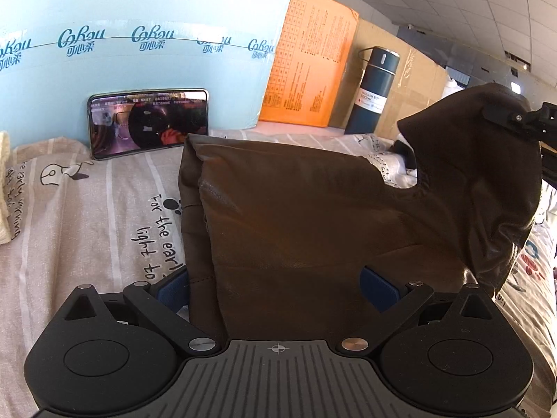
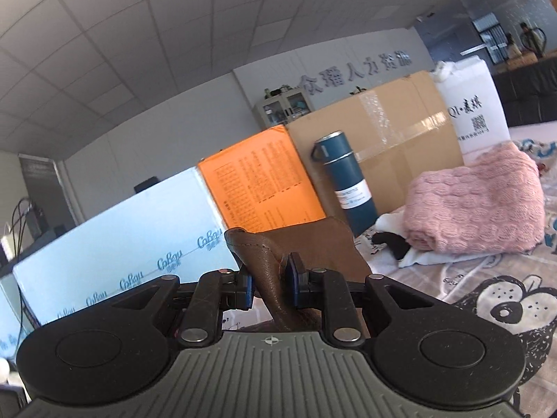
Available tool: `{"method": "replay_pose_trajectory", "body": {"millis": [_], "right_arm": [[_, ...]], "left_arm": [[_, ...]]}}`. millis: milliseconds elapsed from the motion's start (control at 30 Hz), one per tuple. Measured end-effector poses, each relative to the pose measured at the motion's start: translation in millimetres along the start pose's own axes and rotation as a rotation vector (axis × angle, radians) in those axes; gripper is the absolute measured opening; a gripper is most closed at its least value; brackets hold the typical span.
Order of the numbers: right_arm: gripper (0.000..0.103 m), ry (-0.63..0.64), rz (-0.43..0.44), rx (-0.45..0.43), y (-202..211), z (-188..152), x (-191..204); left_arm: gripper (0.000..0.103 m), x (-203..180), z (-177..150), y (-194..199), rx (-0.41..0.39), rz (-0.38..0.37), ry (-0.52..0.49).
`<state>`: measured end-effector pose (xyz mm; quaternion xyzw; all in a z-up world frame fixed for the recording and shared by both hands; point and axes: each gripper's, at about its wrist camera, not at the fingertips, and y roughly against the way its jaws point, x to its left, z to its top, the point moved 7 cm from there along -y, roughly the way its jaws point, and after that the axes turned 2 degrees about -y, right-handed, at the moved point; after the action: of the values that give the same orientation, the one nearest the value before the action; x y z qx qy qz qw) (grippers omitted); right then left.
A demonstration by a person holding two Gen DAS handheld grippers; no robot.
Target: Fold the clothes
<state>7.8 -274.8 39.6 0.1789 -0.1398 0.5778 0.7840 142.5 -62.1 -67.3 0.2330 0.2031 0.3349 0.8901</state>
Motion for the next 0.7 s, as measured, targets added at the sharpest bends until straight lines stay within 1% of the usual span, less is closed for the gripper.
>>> {"method": "replay_pose_trajectory", "body": {"millis": [67,167,267,367,433,533,567,600,633,667,700], "right_arm": [[0.018,0.084,0.009,0.017,-5.9,-13.0,18.4],[0.018,0.157,0.032,0.063,-13.1,-34.5,38.4],[0.019,0.221,0.055,0.099,-18.7,-57.1,53.3],[0.020,0.231,0.078,0.160,-24.7,-77.5,60.7],[0.022,0.231,0.098,0.202,-26.9,-90.3,64.5],[0.025,0.248,0.144,0.252,-24.6,-106.3,73.4],[0.036,0.252,0.166,0.270,-23.4,-111.0,76.6],[0.050,0.255,0.191,0.288,-21.5,-115.8,80.3],[0.055,0.255,0.219,0.303,-18.5,-120.1,84.2],[0.064,0.257,0.245,0.315,-15.8,-123.0,87.1],[0.069,0.259,0.274,0.335,-13.7,-126.2,90.1]], "left_arm": [[0.101,0.7,0.2,-0.3,0.000,-0.002,0.002],[0.101,1.4,0.8,-0.2,-0.002,-0.005,0.007],[0.101,10.9,6.3,5.7,-0.040,0.043,0.037],[0.101,34.9,17.0,21.0,-0.134,0.128,0.131],[0.101,49.5,20.8,29.4,-0.177,0.149,0.202],[0.101,61.1,23.1,33.2,-0.203,0.135,0.272],[0.101,62.2,23.6,33.7,-0.208,0.130,0.280],[0.101,62.2,24.5,33.6,-0.214,0.126,0.279],[0.101,61.5,24.6,34.7,-0.222,0.122,0.275],[0.101,59.7,25.2,35.3,-0.229,0.114,0.270],[0.101,57.7,25.9,35.8,-0.236,0.106,0.265]]}}
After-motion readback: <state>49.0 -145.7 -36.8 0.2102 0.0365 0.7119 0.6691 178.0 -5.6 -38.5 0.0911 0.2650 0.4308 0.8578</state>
